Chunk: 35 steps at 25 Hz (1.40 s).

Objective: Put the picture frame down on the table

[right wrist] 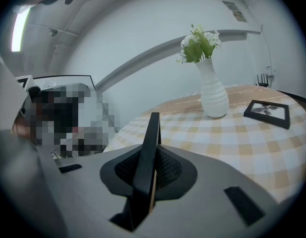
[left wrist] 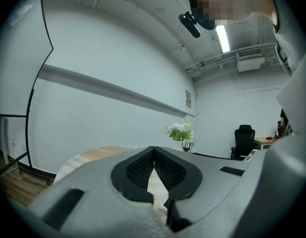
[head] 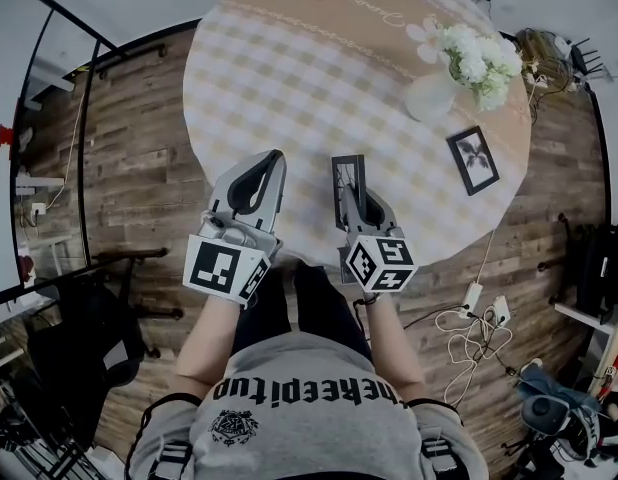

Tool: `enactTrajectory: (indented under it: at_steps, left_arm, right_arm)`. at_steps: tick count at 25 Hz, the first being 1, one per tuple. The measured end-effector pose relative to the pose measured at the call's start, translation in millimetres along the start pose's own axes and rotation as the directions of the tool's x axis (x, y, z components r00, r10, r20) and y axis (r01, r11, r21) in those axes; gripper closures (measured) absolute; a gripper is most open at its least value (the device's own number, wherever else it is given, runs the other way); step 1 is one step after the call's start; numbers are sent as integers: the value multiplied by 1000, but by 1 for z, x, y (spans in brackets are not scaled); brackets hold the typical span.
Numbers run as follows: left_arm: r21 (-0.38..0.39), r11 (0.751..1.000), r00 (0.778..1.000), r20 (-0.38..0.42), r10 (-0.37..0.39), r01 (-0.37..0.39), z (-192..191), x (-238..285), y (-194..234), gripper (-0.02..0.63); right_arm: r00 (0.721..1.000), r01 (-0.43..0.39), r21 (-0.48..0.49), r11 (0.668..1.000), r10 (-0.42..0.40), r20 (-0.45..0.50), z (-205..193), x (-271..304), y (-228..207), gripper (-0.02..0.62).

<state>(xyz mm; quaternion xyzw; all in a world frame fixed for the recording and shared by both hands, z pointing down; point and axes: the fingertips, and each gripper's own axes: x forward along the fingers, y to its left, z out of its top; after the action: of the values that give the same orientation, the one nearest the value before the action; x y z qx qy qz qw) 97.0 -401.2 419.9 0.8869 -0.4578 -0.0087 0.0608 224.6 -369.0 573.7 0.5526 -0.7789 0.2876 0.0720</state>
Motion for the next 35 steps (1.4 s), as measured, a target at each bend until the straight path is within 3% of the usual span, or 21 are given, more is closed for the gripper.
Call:
enactTrajectory:
  at_steps: [21, 35]
  left_arm:
    - [-3, 1000, 1000, -8, 0, 0, -3, 3, -1, 591]
    - [0, 1000, 1000, -14, -3, 3, -4, 6, -5, 591]
  right_arm:
    - [991, 82, -67, 994, -89, -96, -11, -2, -49, 511]
    - [987, 84, -80, 993, -94, -129, -18, -3, -64, 474]
